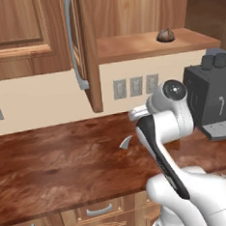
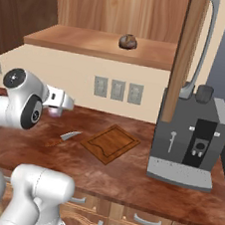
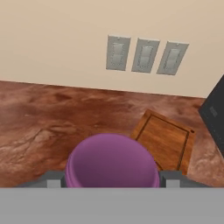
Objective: Pick the bread, place it on the cutting board, pick the jam, place it on the counter, and close the cabinet.
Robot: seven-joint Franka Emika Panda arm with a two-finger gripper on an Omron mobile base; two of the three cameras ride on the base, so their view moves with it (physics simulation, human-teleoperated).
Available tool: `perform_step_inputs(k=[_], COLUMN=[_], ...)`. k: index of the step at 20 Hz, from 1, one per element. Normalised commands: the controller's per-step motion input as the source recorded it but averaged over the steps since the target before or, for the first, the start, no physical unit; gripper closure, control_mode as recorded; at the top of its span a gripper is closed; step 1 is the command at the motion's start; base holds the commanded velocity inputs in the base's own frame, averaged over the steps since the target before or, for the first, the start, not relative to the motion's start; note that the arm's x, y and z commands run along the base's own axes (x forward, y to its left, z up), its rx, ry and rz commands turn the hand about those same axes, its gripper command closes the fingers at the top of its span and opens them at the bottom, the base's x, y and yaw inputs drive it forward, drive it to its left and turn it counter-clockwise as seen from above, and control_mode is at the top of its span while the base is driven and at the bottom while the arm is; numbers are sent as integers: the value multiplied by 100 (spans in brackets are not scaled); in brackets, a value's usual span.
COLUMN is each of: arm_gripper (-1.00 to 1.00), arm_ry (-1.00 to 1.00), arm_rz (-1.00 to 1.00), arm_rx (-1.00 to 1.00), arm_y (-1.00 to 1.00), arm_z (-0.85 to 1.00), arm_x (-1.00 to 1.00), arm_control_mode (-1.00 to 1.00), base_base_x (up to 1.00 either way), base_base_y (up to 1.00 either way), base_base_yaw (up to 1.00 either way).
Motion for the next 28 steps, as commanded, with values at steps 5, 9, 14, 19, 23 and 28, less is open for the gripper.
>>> perform_step_inputs(k=[5, 9, 14, 19, 23, 28], arm_gripper=[100, 100, 100, 100, 100, 100], arm_ry=[0, 0, 0, -3, -6, -1], arm_rz=[0, 0, 3, 4, 4, 4], arm_rx=[0, 0, 0, 0, 0, 0], arm_y=[4, 8, 8, 11, 8, 14], arm_z=[-31, -31, -38, -50, -46, -41], arm_x=[0, 0, 0, 0, 0, 2], arm_control_mode=[-100, -100, -100, -100, -100, -100], base_base_x=[0, 0, 0, 0, 0, 0], base_base_y=[0, 0, 0, 0, 0, 0], base_base_yaw=[0, 0, 0, 0, 0, 0])
